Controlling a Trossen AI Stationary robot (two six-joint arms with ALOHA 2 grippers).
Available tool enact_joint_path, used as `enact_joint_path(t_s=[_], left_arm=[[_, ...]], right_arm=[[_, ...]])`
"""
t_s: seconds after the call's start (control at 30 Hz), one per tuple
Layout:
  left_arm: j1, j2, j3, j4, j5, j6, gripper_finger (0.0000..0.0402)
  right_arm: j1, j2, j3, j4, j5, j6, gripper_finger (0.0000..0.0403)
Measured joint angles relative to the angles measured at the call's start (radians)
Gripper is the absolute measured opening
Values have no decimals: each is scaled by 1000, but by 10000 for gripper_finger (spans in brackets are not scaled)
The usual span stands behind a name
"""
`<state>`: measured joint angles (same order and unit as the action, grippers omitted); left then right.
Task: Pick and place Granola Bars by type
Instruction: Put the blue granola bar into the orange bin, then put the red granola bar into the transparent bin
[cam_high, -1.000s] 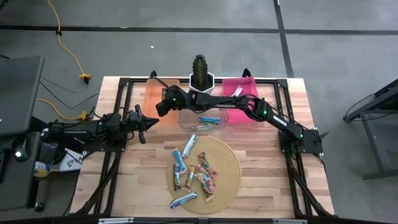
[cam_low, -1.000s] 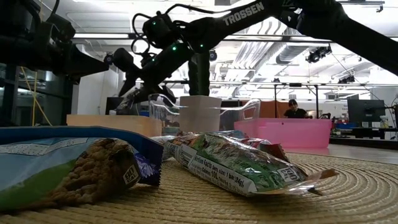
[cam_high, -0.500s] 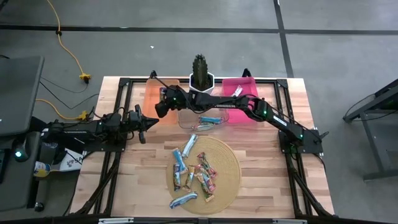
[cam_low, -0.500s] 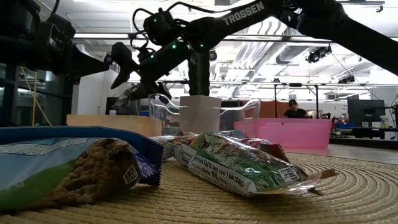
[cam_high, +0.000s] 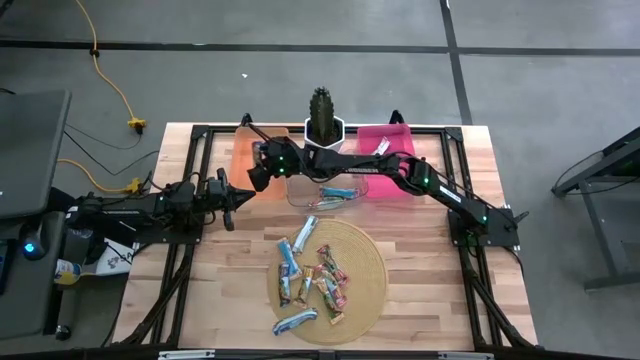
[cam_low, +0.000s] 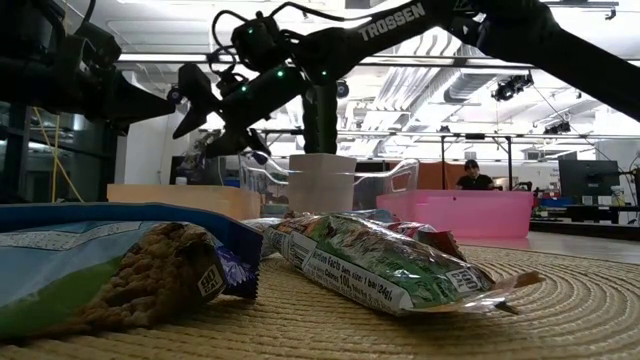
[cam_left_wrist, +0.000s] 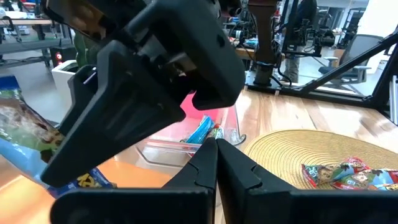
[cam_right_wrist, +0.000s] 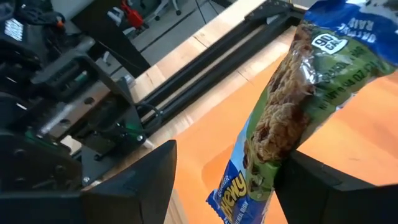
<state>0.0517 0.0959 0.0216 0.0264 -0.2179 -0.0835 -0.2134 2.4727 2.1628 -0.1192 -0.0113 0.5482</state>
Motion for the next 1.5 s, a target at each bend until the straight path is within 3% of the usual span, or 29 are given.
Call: enact_joint_path(t_s=[0.37, 0.83, 1.13, 1.5], left_arm=[[0, 0, 0, 0, 0, 0, 1], [0, 0, 0, 0, 0, 0, 1], [0, 0, 0, 0, 0, 0, 1], [0, 0, 0, 0, 0, 0, 1]], right_arm=[[0, 0, 0, 35, -31, -203, 229], [0, 0, 0, 35, 12, -476, 229], [0, -13, 2, 34, 85, -514, 229], [0, -145, 3, 36, 160, -583, 228]])
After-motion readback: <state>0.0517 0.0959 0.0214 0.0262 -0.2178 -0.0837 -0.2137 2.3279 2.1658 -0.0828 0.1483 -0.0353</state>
